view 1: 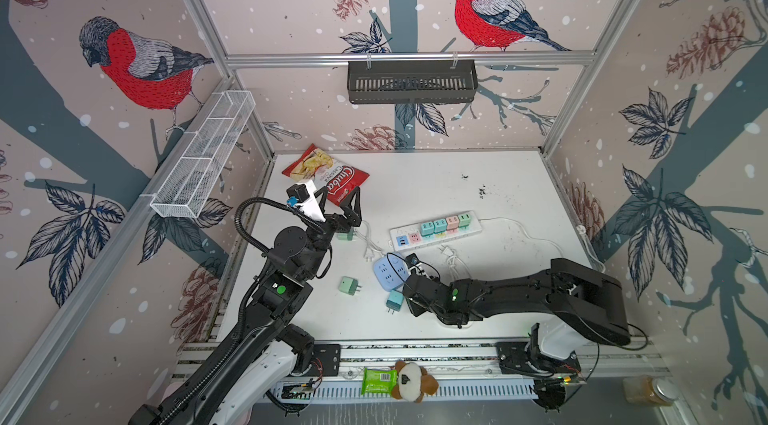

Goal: Insert the plug
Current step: 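Lower the open right gripper around the teal charger beside the blue socket box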

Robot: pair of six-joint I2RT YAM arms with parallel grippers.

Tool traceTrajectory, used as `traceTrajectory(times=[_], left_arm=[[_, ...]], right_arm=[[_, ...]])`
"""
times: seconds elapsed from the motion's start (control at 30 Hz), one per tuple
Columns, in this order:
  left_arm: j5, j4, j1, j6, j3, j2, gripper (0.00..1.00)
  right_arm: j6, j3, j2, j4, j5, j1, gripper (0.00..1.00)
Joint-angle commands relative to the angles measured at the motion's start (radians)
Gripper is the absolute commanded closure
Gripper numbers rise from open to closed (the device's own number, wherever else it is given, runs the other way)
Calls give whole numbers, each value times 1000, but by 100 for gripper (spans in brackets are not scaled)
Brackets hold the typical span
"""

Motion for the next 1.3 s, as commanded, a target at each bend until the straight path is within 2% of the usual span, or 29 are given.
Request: traceTrajectory(times=[0.0,0.13,0.33,0.6,0.93,1.27], left_arm=[[1,27,2,3,6,-3,2],[1,24,2,3,5,-7,2],[10,22,2,-4,3,-21,2],[21,22,2,-9,2,-19,2],[19,24,2,-5,1,-21,2],[27,24,2,-5,3,-19,2]], right_arm=[[14,21,-4,-19,28,-1,43],[37,21,-57,-61,77,9,40],[87,24,-129,-84,127,91,16],[112,106,-16,-97,138,138,0],[117,166,126,-114,137,122,1],[146,96,68,-133,149,128,11]])
